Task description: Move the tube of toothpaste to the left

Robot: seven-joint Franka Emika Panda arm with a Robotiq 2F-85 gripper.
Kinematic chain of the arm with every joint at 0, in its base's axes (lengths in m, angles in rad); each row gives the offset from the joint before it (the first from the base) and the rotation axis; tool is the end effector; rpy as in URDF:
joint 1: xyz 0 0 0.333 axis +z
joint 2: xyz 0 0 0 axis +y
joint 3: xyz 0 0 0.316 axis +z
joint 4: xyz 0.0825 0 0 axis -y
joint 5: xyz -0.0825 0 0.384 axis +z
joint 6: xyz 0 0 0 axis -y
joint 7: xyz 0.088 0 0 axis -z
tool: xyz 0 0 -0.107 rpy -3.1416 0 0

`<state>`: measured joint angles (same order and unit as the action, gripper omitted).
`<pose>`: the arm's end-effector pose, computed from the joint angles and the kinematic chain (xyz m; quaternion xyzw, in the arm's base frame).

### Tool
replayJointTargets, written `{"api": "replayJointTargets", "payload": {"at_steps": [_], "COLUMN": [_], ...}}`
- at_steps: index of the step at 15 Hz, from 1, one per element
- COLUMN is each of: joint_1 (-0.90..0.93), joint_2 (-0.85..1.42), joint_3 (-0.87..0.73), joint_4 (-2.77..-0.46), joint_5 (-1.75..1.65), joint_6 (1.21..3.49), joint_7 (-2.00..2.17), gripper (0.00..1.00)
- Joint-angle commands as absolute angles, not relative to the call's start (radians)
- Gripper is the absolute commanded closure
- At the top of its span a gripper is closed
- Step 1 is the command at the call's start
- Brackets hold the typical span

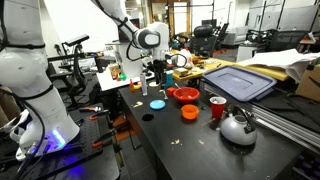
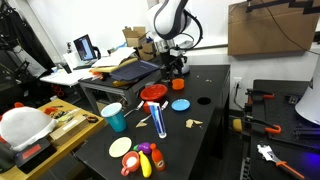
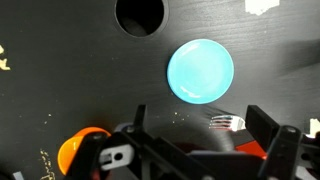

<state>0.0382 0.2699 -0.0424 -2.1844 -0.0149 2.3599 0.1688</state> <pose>0.5487 -0.0025 0.2564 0.9956 -0.0803 -0.0461 0.0145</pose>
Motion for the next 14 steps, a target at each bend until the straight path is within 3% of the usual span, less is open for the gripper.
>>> {"api": "replayJointTargets", "payload": {"at_steps": [1,14], "joint_1": [0.03,0.031], "joint_2": [0.26,0.314], "joint_3": [-0.022,0.019], "joint_4": [-2.233,-2.292], "joint_5": [-0.026,-0.009], "joint_6": [2.41,2.475], "joint_7": [0.097,0.016], "gripper": [0.0,0.0]}}
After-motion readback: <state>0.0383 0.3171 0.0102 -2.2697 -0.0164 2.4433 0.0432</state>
